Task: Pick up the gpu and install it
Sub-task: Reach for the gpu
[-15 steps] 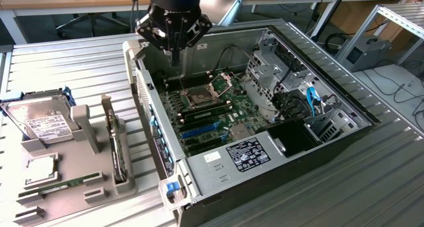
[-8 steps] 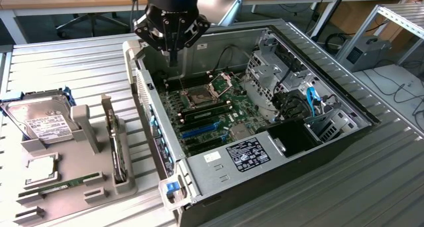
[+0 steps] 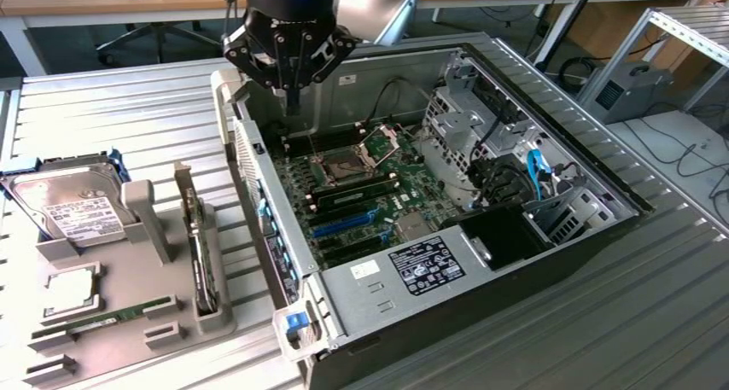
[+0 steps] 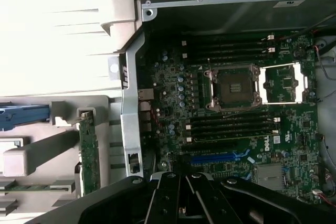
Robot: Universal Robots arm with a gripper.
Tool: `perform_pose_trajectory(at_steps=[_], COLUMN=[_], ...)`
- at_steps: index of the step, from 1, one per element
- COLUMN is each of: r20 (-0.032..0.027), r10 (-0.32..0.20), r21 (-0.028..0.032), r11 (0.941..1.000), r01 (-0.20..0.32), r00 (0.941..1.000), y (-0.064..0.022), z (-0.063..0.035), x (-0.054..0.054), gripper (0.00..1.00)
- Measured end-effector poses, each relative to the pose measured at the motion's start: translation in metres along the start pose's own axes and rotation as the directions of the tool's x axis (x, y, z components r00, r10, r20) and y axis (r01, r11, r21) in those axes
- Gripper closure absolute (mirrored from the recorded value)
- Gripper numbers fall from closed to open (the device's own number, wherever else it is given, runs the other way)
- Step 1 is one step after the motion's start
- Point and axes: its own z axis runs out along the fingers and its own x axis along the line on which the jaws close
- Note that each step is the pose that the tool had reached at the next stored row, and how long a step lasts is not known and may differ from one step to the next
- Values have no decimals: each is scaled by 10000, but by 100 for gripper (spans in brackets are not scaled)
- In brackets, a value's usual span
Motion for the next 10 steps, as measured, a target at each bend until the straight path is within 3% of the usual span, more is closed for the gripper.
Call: perform_pose_trajectory(at_steps=[10], r20=[0], r10=[0], r21=[1], r11=[10000], r01=[0], r00=[10000], y=[-7], z=[2], x=[84], gripper=[89])
